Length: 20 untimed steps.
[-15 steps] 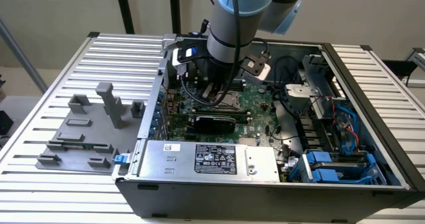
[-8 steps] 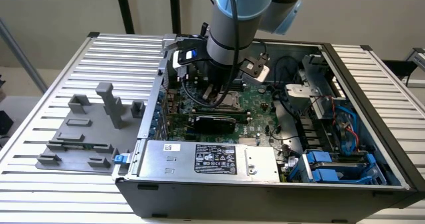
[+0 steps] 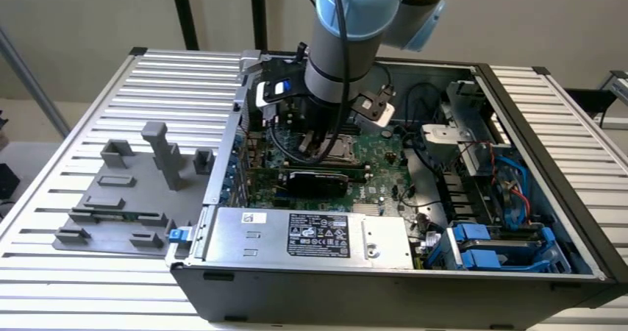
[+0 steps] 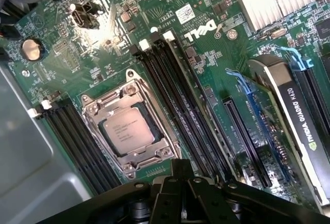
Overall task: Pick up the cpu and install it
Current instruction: 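Install the second cpu locking lever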
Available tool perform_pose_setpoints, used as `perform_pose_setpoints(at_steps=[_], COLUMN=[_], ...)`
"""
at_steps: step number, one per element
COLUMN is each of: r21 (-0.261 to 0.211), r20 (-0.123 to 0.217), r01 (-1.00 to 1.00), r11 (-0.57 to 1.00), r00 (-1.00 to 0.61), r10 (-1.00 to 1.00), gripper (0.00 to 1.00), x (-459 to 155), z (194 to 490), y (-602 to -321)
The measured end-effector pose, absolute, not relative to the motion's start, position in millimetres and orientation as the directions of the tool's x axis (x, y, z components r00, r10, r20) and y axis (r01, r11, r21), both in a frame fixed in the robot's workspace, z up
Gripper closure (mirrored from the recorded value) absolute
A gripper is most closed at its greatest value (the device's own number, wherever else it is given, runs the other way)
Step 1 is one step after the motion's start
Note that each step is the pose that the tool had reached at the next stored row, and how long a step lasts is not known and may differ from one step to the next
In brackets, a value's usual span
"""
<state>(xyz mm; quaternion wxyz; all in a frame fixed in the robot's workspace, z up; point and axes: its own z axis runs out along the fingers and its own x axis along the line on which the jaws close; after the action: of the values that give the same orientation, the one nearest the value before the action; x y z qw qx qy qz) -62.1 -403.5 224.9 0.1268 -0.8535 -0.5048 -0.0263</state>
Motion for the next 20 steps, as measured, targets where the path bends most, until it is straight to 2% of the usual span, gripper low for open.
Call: perform_pose_setpoints(at_steps=[9,20], r21=[-0.18,-0.179], r20=[0.154,0.147], r01=[0.868,0.868], r11=[-0.462,-0.464], r00=[0.489,0.489], r10=[0.859,0.86], gripper=[0.89,0.89], x=[-64.8,-68.6], z=[215.7,209.1], y=[-400.4,-393.2])
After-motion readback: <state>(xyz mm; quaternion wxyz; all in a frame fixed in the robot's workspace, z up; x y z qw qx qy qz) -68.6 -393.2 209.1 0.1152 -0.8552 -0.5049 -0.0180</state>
